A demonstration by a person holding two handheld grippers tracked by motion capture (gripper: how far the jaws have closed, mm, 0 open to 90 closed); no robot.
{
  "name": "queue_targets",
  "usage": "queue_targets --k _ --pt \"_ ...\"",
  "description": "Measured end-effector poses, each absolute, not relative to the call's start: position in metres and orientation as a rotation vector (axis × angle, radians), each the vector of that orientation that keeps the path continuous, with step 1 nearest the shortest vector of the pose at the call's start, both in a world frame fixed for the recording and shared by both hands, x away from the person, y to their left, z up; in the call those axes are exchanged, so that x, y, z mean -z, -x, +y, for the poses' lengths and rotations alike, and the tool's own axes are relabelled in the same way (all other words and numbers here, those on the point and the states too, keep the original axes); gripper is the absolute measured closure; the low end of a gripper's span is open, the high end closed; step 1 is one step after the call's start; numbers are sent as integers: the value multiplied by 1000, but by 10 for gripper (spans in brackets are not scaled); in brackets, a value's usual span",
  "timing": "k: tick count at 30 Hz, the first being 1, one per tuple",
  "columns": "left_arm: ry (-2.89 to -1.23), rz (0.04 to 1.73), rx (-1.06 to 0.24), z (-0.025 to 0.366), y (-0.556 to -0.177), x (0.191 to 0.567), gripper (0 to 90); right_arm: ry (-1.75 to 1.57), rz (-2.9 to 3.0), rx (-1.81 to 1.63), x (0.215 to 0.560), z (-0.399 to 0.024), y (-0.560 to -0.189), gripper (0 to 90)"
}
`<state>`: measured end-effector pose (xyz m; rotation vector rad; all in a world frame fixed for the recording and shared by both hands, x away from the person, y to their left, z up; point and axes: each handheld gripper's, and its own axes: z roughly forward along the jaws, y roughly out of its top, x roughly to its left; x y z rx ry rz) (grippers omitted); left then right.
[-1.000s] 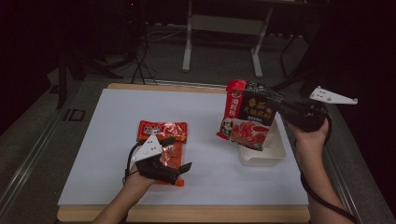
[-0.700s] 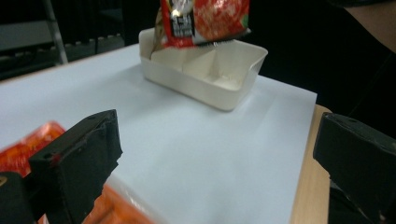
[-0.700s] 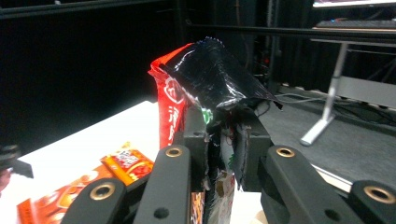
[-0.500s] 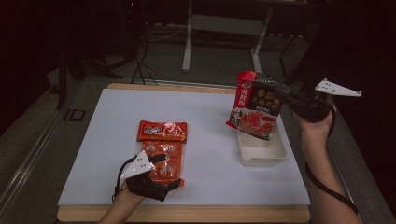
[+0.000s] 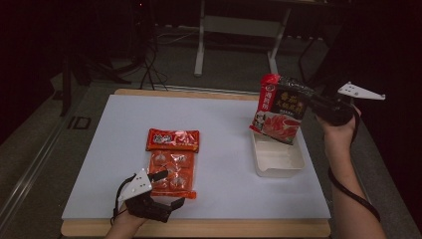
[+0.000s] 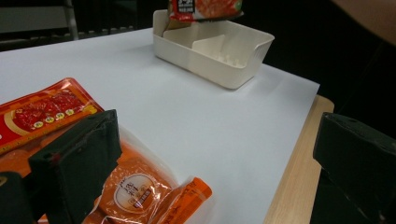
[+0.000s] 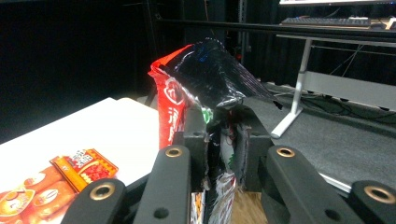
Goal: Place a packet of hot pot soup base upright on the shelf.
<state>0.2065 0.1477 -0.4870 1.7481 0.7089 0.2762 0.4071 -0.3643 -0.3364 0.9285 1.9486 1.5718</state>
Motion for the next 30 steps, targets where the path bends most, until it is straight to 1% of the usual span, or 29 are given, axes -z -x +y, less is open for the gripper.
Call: queue_targets --k 8,15,22,30 --pt "-1746 711 -277 147 -205 489 17 -951 1967 -1506 351 -367 -417 773" --pt "-1735 711 -269 149 -206 490 17 -847 1991 -1462 358 -366 -425 771" --pt "-1727 721 -263 151 -207 492 17 -787 2044 -1396 373 -360 -432 771" --pt "-1726 724 -262 152 -207 493 17 -808 2051 -1486 383 -362 -434 761"
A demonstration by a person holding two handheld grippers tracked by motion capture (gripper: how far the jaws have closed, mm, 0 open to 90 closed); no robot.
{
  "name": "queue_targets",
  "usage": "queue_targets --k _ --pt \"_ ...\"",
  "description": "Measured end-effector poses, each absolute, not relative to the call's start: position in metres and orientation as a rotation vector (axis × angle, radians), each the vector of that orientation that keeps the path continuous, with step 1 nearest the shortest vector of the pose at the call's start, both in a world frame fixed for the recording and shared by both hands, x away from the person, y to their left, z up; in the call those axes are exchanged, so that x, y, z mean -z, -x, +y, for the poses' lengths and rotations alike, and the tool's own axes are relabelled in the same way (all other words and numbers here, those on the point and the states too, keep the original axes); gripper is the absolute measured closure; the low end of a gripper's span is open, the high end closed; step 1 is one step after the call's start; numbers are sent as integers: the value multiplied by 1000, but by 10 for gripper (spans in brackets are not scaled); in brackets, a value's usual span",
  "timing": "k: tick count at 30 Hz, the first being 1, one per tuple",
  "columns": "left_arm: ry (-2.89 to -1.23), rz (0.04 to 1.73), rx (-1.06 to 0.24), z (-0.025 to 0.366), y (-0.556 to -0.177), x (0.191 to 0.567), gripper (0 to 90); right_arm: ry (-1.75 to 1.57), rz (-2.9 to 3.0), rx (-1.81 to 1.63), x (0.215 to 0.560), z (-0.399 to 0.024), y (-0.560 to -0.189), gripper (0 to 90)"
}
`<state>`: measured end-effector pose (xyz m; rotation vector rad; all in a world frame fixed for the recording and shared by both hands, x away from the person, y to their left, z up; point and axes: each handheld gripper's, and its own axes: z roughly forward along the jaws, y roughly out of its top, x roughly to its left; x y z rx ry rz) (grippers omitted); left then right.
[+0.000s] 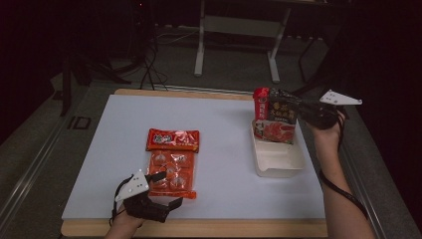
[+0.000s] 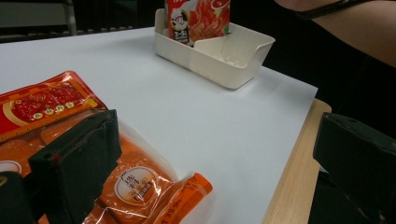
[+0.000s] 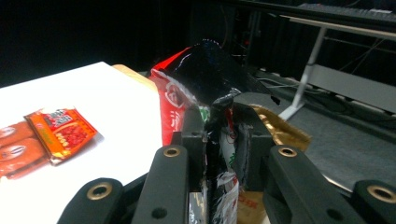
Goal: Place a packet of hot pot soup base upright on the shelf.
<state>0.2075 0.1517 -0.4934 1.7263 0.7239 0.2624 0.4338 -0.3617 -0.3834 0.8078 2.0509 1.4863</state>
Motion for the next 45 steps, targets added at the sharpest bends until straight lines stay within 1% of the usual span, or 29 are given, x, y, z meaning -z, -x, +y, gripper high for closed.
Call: queue_targets --k 16,19,24,26,27,36,38,41,45 --pt "-1728 725 -264 153 -208 495 17 -935 2082 -1504 407 -363 -433 729" --pt "-1732 724 -265 153 -208 496 17 -1024 2072 -1514 409 -369 -430 684" --pt "-1736 715 -275 151 -208 497 17 -1117 2099 -1466 403 -370 -426 647" --pt "-1737 713 -281 151 -208 497 17 -1121 2087 -1473 401 -371 -422 557" --pt "-1735 712 -280 151 -209 497 17 -1122 2074 -1504 399 -372 -420 542" --pt "-1737 709 -292 151 -211 496 38 -1063 2002 -1559 366 -375 -399 472" --pt "-1739 717 -290 151 -212 496 38 -1044 2002 -1553 359 -372 -393 456" --pt "-1727 733 -281 152 -212 496 38 -1015 2000 -1556 348 -364 -382 407" --pt "-1731 737 -289 153 -214 495 38 -991 2006 -1584 343 -356 -372 371"
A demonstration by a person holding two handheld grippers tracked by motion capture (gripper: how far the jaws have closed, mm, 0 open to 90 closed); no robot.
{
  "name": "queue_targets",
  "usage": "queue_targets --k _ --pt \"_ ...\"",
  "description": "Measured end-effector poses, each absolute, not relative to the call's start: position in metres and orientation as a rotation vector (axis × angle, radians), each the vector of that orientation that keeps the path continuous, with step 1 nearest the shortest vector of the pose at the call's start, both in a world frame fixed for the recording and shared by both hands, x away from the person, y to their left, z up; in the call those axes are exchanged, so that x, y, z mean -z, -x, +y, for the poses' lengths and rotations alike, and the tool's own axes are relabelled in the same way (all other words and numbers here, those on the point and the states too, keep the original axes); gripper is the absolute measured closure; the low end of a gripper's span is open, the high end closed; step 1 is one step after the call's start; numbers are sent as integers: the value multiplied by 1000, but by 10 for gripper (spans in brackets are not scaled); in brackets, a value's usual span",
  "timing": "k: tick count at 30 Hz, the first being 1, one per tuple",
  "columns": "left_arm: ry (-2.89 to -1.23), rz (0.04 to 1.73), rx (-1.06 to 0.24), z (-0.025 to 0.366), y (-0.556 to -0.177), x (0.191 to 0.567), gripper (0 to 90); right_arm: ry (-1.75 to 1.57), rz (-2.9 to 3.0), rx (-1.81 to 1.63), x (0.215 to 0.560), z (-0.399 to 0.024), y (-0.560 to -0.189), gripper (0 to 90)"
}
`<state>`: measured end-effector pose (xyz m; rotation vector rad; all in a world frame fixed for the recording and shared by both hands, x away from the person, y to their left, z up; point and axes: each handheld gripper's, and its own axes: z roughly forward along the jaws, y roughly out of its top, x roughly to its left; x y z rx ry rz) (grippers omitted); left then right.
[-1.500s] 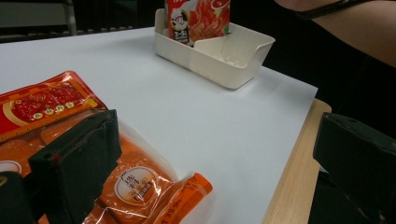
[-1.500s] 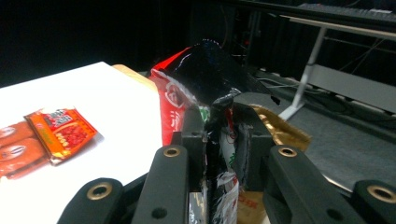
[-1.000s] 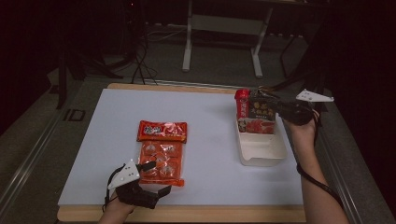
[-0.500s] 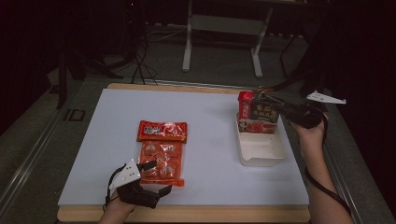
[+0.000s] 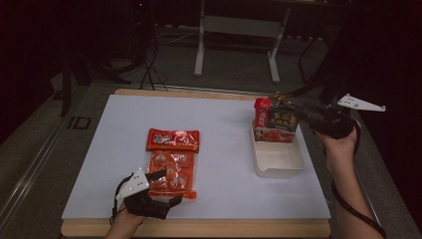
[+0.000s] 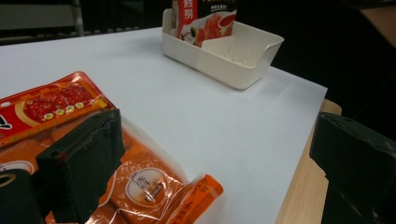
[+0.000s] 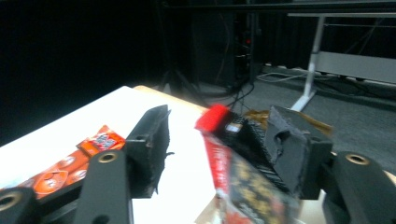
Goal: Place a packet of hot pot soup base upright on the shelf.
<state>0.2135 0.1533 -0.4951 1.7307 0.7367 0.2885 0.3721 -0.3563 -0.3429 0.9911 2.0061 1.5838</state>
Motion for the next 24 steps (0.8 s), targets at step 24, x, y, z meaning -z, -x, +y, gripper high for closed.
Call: queue_targets --k 24 --pt "-1749 799 -232 159 -215 488 39 -830 2098 -1666 365 -303 -313 148"
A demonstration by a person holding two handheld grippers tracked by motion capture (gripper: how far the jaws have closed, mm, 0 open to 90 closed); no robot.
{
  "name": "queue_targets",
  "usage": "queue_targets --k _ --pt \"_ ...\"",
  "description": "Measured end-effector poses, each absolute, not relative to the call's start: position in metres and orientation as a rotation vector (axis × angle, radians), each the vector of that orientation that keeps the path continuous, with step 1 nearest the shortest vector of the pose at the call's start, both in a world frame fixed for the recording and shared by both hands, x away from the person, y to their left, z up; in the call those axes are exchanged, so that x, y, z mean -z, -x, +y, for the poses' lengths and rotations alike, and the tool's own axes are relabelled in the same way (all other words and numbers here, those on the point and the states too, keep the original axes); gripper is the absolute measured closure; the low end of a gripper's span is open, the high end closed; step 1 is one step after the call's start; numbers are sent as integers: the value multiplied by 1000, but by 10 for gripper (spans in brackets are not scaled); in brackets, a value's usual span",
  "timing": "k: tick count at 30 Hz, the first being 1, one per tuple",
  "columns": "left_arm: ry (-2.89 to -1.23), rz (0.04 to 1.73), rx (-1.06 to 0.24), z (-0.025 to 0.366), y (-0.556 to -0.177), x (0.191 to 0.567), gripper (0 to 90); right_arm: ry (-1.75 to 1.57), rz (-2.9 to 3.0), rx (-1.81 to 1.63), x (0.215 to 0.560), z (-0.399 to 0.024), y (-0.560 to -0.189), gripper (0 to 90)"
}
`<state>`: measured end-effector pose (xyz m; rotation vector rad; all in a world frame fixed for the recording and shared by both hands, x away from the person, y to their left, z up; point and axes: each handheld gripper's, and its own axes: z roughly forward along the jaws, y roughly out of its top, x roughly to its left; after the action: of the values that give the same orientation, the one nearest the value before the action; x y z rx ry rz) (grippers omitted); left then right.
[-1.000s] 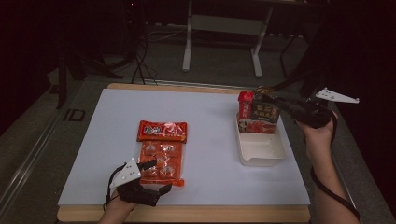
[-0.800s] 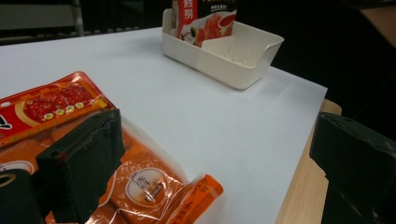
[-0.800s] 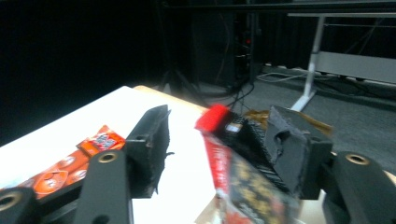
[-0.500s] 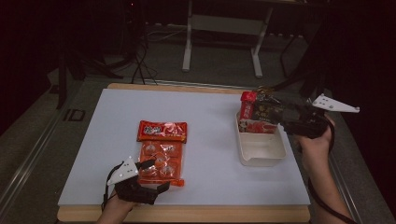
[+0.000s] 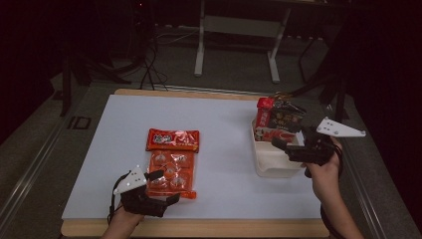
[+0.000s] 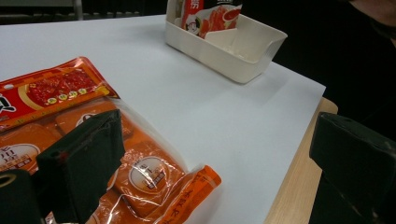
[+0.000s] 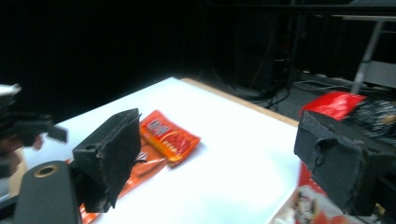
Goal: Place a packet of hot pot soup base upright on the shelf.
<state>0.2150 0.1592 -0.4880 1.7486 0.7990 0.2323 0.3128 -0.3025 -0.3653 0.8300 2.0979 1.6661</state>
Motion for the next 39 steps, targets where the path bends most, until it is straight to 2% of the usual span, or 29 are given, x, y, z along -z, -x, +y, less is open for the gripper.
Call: queue_targets --k 14,23,25,26,27,28,31,34,39 --pt "-1771 810 -240 170 -227 481 40 -724 2199 -1660 399 -286 -273 171" --pt "-1777 860 -305 187 -244 481 77 -682 2219 -1666 411 -282 -258 171" --pt "-1777 881 -319 192 -248 483 153 -675 2239 -1660 412 -280 -257 171" --pt "-1791 906 -342 193 -251 484 156 -677 2241 -1651 412 -279 -257 171" --pt "-1789 920 -372 194 -252 486 225 -674 2241 -1650 412 -278 -256 170" --pt "-1787 946 -395 196 -253 487 337 -669 2245 -1655 413 -278 -256 170" --pt "-1785 970 -417 200 -259 492 561 -663 2242 -1679 412 -277 -255 170" --pt "-1795 1012 -489 204 -266 497 657 -652 2240 -1690 411 -277 -253 170" --pt "-1848 1142 -493 206 -286 509 836 -640 2248 -1696 411 -276 -251 170"
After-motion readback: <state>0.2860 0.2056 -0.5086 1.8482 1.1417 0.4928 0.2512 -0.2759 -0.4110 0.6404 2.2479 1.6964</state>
